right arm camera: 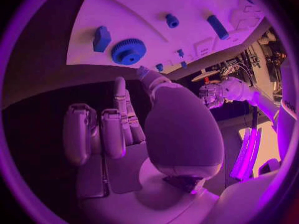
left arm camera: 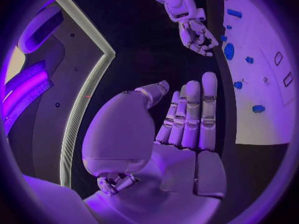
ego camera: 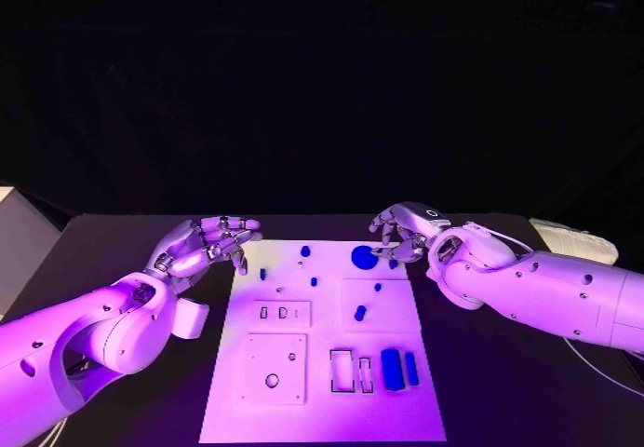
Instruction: Assemble the parts on the task board
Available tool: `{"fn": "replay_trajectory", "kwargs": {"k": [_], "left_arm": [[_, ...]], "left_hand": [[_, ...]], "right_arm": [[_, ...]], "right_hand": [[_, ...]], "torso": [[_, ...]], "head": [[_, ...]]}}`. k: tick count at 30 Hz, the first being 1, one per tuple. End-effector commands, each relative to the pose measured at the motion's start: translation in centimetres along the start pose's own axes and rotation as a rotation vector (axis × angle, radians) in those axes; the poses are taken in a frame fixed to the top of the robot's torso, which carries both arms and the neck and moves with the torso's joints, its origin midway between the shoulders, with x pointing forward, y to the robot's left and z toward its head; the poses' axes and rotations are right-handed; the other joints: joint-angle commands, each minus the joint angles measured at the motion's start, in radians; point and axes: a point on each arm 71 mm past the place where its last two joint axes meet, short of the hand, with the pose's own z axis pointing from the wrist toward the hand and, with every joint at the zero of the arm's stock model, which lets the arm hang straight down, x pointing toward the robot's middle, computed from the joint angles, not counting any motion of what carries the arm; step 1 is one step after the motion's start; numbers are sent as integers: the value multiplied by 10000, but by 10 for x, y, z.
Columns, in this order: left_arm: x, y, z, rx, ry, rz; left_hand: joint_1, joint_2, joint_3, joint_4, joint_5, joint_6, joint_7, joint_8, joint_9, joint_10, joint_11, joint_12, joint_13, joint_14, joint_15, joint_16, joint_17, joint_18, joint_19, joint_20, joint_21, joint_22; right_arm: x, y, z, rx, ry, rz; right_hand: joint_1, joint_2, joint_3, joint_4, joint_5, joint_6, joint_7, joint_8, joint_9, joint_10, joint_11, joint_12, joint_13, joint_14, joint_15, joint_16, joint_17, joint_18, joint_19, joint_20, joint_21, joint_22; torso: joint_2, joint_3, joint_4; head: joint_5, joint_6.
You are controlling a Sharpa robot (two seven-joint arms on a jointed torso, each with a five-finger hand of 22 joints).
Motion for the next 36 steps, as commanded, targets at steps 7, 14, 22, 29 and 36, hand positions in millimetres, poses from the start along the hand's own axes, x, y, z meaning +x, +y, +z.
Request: {"fn": "replay_trajectory", "kwargs": {"k": [7, 14, 22, 29, 36], "left_arm": [[2, 1, 0, 85, 139, -120], [2, 2, 1, 71, 146, -128], [2, 2, 0, 58, 148, -126], [2, 2, 1, 51, 143, -129], [2, 3, 1, 26, 141, -123]], "left_hand": [[-86, -21, 19, 7, 5, -85, 111, 50, 16, -90, 13, 41, 11, -46, 56, 60, -1, 153, -52, 12, 40, 10], [-70, -13, 31, -2, 7, -95, 116, 55, 21, -108, 17, 57, 16, -52, 58, 65, -4, 153, -66, 16, 57, 18], [-63, -8, 37, -6, 7, -98, 116, 57, 23, -115, 18, 63, 18, -55, 59, 67, -6, 154, -71, 17, 63, 20], [-38, -11, 50, -25, 8, -123, 122, 53, 25, -139, 22, 75, 22, -62, 61, 72, -9, 155, -83, 20, 80, 28], [-32, -12, 54, -30, 8, -132, 124, 51, 24, -146, 23, 78, 23, -63, 62, 73, -10, 155, -86, 20, 85, 30]], "right_arm": [[10, -1, 3, 537, 1163, -616], [16, 3, 9, 653, 1487, -670], [19, 1, 14, 834, 1542, -572], [23, 5, 16, 852, 1749, -275], [26, 3, 18, 942, 1949, -91]], "right_hand": [[931, 688, -2903, 1183, 302, -427, 169, 53, -27, 2594, 102, 10050, 8822, 954, 122, 948, 2205, -533, 810, 137, 1338, 2003], [817, 788, -2883, 1189, 330, -341, 173, 204, -9, 3383, 127, 11043, 9730, 1024, 146, 1097, 2532, -615, 931, 196, 1619, 2340], [784, 910, -2765, 1180, 504, -244, 150, 308, 7, 3526, 108, 11201, 9877, 1041, 138, 1129, 2606, -641, 971, 196, 1705, 2444], [836, 1041, -2572, 1168, 869, -161, 126, 385, 16, 3710, 90, 11374, 10047, 1046, 126, 1136, 2625, -660, 1001, 188, 1767, 2517], [803, 1153, -2384, 1171, 1052, -52, 101, 468, 23, 3687, 67, 11357, 10030, 1046, 109, 1136, 2625, -658, 997, 176, 1761, 2510]], "torso": [[13, -9, 29], [61, -32, 92], [124, -40, 135], [132, -29, 128], [117, -25, 127]], "head": [[15, -97], [1, -124], [-24, -152], [15, -199], [-16, -252]]}}
